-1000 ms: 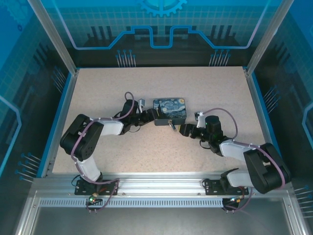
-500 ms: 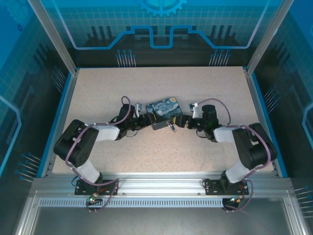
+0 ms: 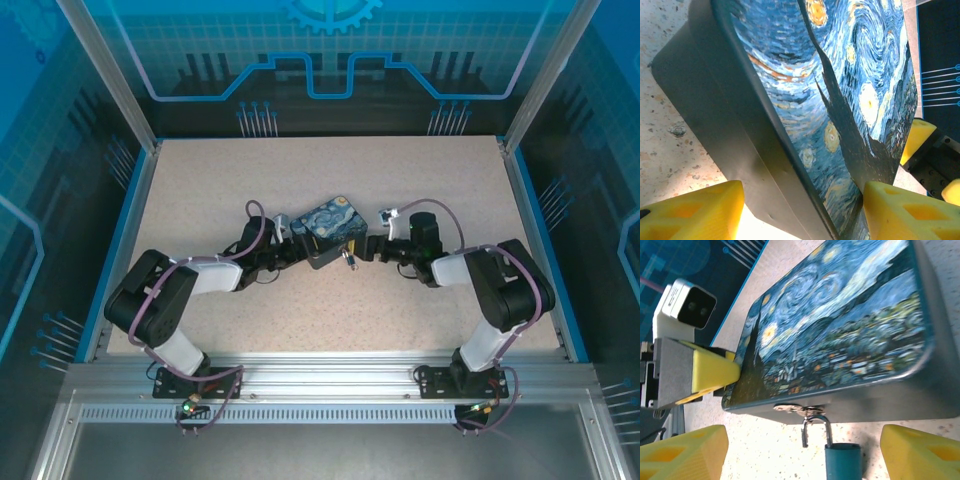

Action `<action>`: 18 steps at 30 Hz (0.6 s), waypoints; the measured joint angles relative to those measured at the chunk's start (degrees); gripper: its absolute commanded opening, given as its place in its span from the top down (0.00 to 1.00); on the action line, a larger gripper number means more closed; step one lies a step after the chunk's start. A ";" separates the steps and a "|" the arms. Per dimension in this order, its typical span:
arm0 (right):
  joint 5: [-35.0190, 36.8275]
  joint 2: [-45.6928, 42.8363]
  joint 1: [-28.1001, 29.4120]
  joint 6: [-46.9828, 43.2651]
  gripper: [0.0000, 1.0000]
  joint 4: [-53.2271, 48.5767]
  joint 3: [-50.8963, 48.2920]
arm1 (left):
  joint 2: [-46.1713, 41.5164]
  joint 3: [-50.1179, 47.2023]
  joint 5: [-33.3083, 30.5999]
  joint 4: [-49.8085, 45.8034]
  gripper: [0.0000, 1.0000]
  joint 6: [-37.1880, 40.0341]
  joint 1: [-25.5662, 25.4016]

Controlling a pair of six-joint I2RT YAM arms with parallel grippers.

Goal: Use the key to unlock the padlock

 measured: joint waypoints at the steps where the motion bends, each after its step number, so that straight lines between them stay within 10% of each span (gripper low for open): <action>1: -0.39 0.15 0.31 -0.37 0.19 -0.11 0.04 | 0.00 0.00 0.00 0.00 0.35 -0.13 0.00; 18: -3.56 6.75 3.54 -5.18 0.25 -8.22 8.28 | 0.00 0.00 -0.26 0.02 0.35 -1.27 -0.37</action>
